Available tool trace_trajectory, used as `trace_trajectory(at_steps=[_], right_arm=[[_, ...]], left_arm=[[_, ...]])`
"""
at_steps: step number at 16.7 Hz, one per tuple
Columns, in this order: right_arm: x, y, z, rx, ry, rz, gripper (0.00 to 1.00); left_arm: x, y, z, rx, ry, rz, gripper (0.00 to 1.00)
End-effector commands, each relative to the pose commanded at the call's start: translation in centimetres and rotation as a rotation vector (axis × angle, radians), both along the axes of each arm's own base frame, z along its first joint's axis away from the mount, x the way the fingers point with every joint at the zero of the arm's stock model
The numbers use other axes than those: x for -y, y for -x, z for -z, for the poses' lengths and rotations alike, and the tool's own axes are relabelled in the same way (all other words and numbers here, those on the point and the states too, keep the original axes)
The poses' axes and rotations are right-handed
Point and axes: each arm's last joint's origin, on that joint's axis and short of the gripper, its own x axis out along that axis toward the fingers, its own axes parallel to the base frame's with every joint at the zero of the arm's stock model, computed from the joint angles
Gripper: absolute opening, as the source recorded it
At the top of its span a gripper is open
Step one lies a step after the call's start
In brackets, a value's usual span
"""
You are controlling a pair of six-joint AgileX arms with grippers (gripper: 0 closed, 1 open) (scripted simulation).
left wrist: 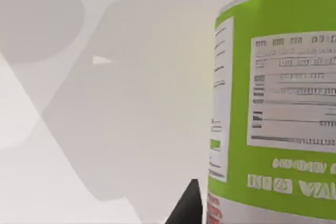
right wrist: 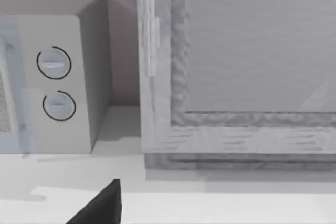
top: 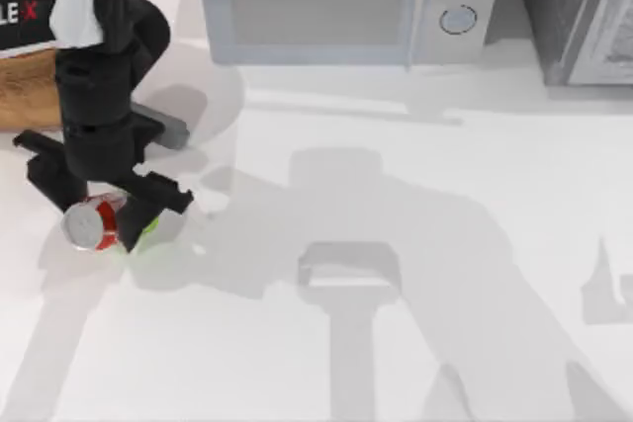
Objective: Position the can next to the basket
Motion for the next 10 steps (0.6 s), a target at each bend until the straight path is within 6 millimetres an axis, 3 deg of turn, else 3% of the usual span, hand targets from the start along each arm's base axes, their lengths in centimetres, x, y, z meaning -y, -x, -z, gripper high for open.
trace_trajectory(at_steps=[3,6,8,10], right_arm=[[0.0,0.0,0.0,0.000,0.000,0.000,1.00],[0.0,0.0,0.0,0.000,0.000,0.000,1.00],[0.0,0.0,0.0,0.000,0.000,0.000,1.00],[0.0,0.0,0.0,0.000,0.000,0.000,1.00]], left_arm=[[-9.3,0.6,0.0,-0.047,-0.012,-0.215,0.00],[-17.6,1.3,-1.0,0.015,0.035,-0.369,0.00],[-21.7,1.6,-2.2,0.102,0.070,-0.413,0.00],[-24.3,1.7,-3.5,0.192,0.093,-0.420,0.00]])
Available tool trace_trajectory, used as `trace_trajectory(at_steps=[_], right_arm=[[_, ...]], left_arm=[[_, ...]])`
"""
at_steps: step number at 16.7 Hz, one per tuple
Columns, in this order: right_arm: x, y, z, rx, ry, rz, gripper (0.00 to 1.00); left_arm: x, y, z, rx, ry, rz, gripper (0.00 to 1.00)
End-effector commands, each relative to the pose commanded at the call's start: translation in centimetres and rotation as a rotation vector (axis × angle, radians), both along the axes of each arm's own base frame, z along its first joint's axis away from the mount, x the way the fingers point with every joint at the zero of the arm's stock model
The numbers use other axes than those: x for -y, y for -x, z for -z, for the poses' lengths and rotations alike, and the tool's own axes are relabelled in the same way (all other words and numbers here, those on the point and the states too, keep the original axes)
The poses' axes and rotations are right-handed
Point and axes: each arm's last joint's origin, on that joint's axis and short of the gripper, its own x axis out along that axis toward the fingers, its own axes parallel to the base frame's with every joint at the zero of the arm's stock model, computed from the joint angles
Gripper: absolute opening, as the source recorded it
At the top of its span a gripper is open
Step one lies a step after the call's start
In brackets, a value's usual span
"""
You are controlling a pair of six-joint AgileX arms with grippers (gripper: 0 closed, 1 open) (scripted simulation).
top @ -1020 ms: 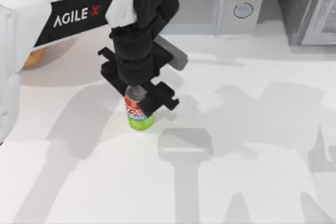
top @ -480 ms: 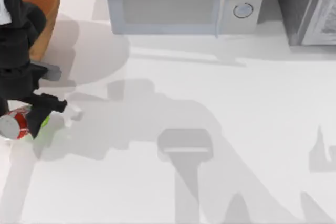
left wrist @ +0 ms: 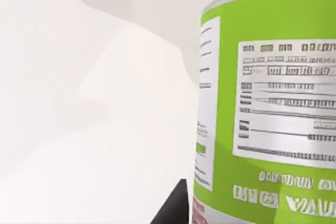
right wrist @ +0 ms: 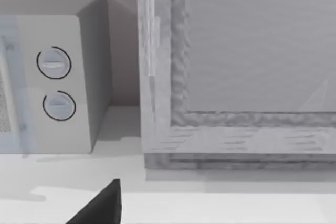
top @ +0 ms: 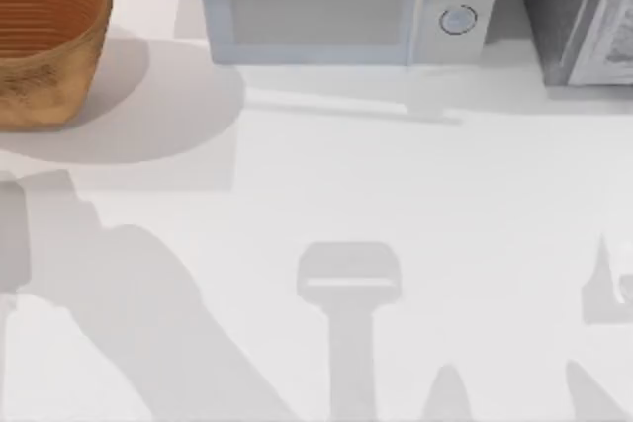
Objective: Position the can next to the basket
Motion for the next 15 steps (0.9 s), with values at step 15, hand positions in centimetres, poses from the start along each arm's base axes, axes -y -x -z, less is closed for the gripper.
trace_trajectory(at_steps=[15], right_arm=[[0.00,0.00,0.00,0.000,0.000,0.000,1.00]], left_arm=[[-1.01,-0.09,0.13,0.048,-0.001,0.001,0.00]])
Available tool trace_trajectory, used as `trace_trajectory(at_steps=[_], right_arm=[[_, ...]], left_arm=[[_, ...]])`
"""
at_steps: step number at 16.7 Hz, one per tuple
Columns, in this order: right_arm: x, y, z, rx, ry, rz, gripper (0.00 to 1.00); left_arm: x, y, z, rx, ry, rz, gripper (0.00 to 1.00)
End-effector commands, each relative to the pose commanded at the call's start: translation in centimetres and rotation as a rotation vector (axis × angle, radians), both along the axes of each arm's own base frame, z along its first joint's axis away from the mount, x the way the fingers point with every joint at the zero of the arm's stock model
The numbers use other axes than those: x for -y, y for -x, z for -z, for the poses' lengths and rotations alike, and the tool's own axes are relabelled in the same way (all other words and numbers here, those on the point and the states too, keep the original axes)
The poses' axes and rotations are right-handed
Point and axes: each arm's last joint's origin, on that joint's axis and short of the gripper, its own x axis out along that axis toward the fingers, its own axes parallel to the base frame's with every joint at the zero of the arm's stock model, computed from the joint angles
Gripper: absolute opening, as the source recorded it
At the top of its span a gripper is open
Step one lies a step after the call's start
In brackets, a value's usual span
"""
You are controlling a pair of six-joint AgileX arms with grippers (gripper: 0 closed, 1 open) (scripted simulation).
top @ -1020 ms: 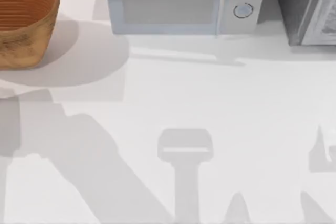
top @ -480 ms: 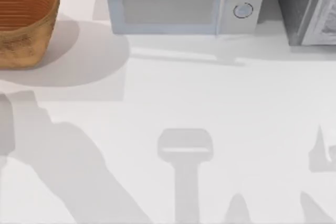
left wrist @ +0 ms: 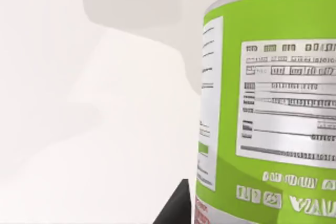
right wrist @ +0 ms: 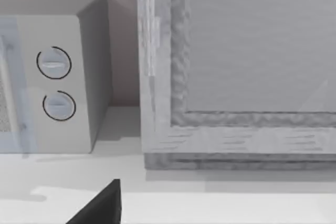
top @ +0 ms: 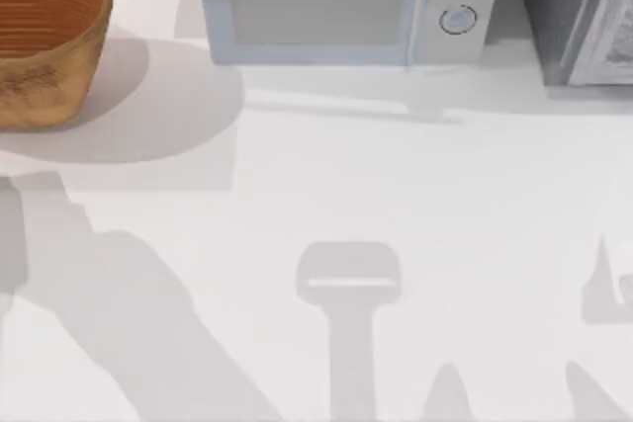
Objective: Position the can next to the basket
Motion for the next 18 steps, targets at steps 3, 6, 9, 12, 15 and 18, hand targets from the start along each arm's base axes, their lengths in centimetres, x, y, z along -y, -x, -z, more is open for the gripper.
trace_trajectory(at_steps=[3,6,9,12,15,18], right_arm=[[0.00,0.00,0.00,0.000,0.000,0.000,1.00],[0.00,0.00,0.00,0.000,0.000,0.000,1.00],[0.00,0.00,0.00,0.000,0.000,0.000,1.00],[0.00,0.00,0.00,0.000,0.000,0.000,1.00],[0.00,0.00,0.00,0.000,0.000,0.000,1.00],[0.00,0.00,0.00,0.000,0.000,0.000,1.00]], left_arm=[[0.00,0.00,0.00,0.000,0.000,0.000,0.23],[0.00,0.00,0.00,0.000,0.000,0.000,0.45],[0.00,0.00,0.00,0.000,0.000,0.000,0.68],[0.00,0.00,0.00,0.000,0.000,0.000,0.90],[0.00,0.00,0.00,0.000,0.000,0.000,1.00],[0.00,0.00,0.00,0.000,0.000,0.000,1.00]])
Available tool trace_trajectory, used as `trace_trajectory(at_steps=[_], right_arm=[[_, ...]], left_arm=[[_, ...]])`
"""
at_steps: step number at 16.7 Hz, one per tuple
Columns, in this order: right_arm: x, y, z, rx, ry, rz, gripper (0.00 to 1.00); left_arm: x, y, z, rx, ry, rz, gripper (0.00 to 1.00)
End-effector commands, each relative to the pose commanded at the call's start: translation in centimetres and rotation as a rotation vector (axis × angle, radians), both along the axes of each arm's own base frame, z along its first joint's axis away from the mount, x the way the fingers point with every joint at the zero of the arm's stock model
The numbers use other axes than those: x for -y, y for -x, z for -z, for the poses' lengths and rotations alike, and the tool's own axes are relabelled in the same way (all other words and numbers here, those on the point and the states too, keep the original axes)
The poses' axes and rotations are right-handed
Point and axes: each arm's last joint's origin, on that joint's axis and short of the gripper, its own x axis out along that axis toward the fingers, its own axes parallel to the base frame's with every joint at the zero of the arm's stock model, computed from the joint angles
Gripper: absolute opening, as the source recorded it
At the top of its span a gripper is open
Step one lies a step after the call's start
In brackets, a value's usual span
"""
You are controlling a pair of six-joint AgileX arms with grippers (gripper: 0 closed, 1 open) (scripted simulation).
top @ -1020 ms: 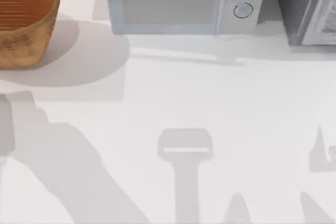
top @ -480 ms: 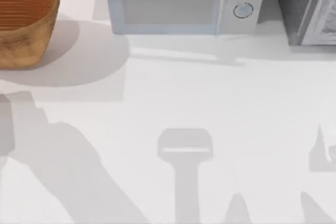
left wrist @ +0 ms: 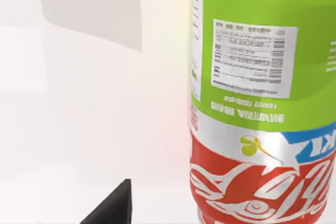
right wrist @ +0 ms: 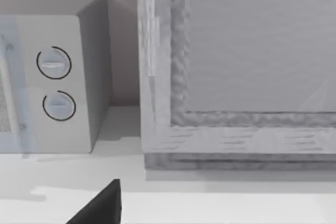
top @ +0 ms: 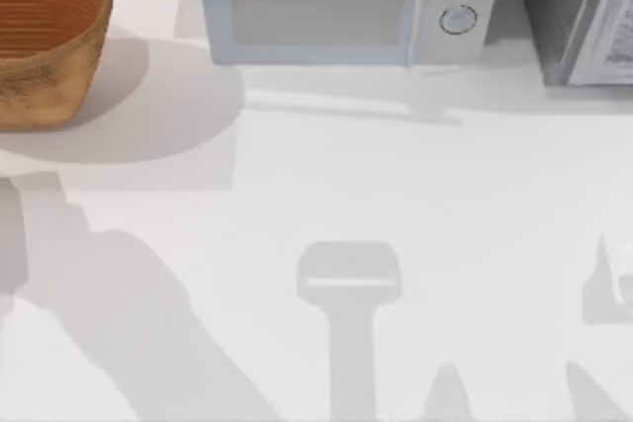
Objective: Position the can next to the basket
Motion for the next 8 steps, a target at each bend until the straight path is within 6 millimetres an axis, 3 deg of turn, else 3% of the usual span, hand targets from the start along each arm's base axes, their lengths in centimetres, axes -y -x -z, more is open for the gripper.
trace_trajectory(at_steps=[5,8], right_arm=[[0.0,0.0,0.0,0.000,0.000,0.000,1.00],[0.0,0.0,0.0,0.000,0.000,0.000,1.00]], left_arm=[[0.0,0.0,-0.1,0.000,0.000,0.001,1.00],[0.0,-0.1,-1.6,0.000,0.000,-0.001,1.00]])
